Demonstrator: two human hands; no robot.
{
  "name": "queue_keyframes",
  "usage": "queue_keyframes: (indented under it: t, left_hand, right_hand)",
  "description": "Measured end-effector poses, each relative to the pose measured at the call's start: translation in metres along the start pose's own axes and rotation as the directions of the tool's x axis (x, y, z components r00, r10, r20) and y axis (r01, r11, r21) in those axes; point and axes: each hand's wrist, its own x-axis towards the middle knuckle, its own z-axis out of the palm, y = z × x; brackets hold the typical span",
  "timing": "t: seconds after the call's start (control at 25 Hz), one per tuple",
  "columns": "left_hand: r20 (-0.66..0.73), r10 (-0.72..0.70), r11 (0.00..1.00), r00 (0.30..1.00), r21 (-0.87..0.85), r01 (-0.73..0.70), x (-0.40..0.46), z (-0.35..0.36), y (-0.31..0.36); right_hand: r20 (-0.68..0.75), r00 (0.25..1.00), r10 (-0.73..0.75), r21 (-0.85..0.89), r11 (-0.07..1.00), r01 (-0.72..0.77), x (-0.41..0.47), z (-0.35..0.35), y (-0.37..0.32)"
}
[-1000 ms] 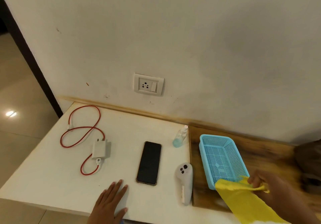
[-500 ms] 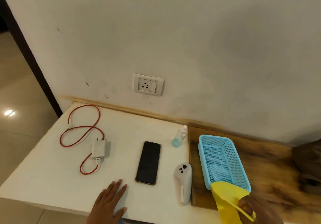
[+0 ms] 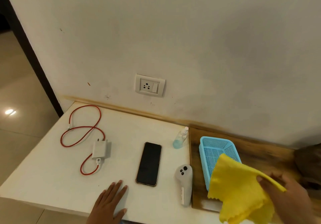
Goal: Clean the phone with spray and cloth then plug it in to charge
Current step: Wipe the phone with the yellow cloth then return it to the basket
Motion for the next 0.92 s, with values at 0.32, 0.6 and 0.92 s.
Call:
queue_keyframes:
  t: [0.32, 0.6, 0.92]
  left_hand:
    - [0.006, -0.006, 1.000, 1.000, 0.004, 0.006, -0.001, -0.001, -0.001]
    - [0.022, -0.017, 0.999, 1.000, -0.029, 0.018, -0.001, -0.002, 0.001]
    - [0.067, -0.034, 0.996, 0.997, -0.080, 0.040, -0.004, -0.008, 0.004]
  right_hand:
    - [-0.042, 0.984, 0.172, 0.386, 0.911, -0.142, 0.059, 0.033, -0.014]
    - [0.280, 0.844, 0.457, 0.172, 0.841, -0.513, 0.064, 0.093, 0.070]
    - [0.233, 0.947, 0.222, -0.502, 0.861, -0.078, 0.047, 0.088, 0.062]
